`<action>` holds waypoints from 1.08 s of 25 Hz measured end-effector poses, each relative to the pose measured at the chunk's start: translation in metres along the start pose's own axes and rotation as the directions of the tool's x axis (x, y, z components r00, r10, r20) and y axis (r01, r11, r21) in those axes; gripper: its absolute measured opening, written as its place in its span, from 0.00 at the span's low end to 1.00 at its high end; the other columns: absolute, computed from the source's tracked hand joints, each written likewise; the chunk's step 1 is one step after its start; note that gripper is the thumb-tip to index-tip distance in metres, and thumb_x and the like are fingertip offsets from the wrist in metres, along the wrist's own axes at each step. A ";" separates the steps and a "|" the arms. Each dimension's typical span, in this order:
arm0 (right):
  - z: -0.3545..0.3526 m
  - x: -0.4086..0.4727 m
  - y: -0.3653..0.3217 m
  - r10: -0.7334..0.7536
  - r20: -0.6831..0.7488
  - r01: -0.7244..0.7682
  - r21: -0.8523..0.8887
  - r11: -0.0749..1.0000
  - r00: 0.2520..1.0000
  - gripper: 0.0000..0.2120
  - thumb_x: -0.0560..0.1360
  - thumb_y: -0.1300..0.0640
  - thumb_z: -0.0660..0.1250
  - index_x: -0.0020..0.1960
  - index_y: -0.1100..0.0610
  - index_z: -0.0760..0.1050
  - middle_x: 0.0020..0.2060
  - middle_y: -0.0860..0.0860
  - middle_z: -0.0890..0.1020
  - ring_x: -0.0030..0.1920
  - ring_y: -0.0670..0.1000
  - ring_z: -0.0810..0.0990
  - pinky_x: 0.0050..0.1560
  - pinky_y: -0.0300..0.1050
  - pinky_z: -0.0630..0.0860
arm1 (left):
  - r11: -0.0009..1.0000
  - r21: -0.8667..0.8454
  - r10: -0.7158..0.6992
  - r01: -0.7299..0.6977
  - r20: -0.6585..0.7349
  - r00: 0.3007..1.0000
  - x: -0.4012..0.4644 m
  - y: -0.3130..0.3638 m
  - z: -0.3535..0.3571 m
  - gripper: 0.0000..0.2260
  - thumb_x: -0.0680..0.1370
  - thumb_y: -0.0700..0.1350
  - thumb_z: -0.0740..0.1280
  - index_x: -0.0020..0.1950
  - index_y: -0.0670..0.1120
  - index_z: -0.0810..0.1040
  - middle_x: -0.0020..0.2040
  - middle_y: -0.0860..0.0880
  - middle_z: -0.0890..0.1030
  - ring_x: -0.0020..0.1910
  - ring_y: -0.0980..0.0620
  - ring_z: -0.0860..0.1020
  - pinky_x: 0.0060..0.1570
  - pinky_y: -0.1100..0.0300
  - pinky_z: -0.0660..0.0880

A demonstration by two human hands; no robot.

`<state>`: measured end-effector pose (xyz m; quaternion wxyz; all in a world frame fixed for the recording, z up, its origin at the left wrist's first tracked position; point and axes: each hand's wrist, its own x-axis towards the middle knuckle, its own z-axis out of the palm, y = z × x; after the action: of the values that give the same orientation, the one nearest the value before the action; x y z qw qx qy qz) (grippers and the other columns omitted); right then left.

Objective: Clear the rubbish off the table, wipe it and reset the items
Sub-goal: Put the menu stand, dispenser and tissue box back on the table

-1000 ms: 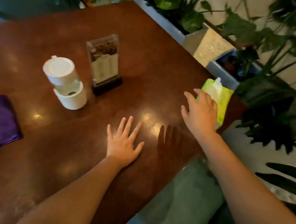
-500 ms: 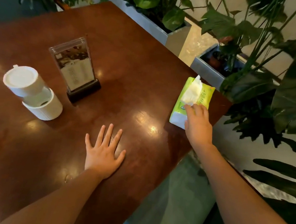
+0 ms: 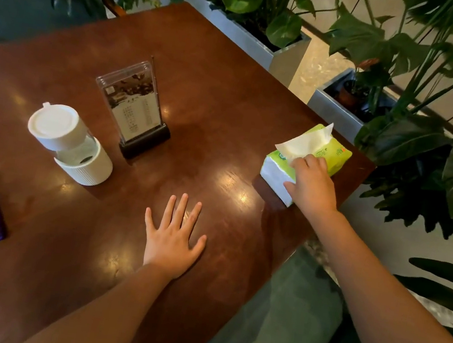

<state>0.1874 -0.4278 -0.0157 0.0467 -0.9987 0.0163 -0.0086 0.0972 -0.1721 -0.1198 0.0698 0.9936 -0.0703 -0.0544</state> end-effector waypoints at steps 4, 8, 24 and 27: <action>-0.006 0.004 -0.016 -0.029 -0.027 0.029 0.005 1.000 0.999 0.14 0.72 0.58 0.68 0.55 0.62 0.73 0.52 0.59 0.76 0.57 0.60 0.68 0.47 0.52 0.71 | 1.000 -0.004 -0.002 0.002 -0.021 1.000 0.000 -0.001 0.001 0.30 0.76 0.65 0.45 0.75 0.58 0.43 0.77 0.50 0.44 0.74 0.49 0.39 0.68 0.36 0.38; -0.017 0.032 -0.052 -0.065 -0.150 0.082 0.108 0.991 0.987 0.15 0.71 0.57 0.70 0.54 0.62 0.74 0.52 0.59 0.76 0.56 0.60 0.68 0.50 0.53 0.70 | 1.000 0.001 0.002 -0.002 -0.025 1.000 0.001 -0.002 0.004 0.30 0.76 0.65 0.47 0.76 0.57 0.47 0.77 0.49 0.48 0.75 0.48 0.42 0.68 0.34 0.41; 0.033 0.140 -0.190 -0.301 -0.213 0.298 -0.047 0.953 0.930 0.08 0.75 0.63 0.64 0.54 0.61 0.75 0.53 0.58 0.75 0.58 0.59 0.69 0.47 0.47 0.74 | 0.999 -0.032 0.016 -0.018 -0.034 0.999 0.002 -0.004 0.004 0.31 0.74 0.65 0.54 0.74 0.55 0.58 0.75 0.47 0.60 0.74 0.43 0.56 0.63 0.32 0.51; 0.035 0.143 -0.197 -0.313 -0.176 0.310 -0.045 0.950 0.933 0.10 0.75 0.61 0.65 0.56 0.61 0.74 0.54 0.57 0.73 0.59 0.58 0.68 0.43 0.46 0.74 | 0.999 -0.031 0.014 -0.015 -0.028 1.000 0.003 -0.004 0.003 0.31 0.74 0.65 0.54 0.74 0.55 0.58 0.75 0.47 0.59 0.74 0.43 0.55 0.64 0.33 0.50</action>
<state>0.3374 -0.2329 -0.0299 0.0348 -0.9841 -0.1378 -0.1062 0.1006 -0.1685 -0.1235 0.0865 0.9925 -0.0758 -0.0413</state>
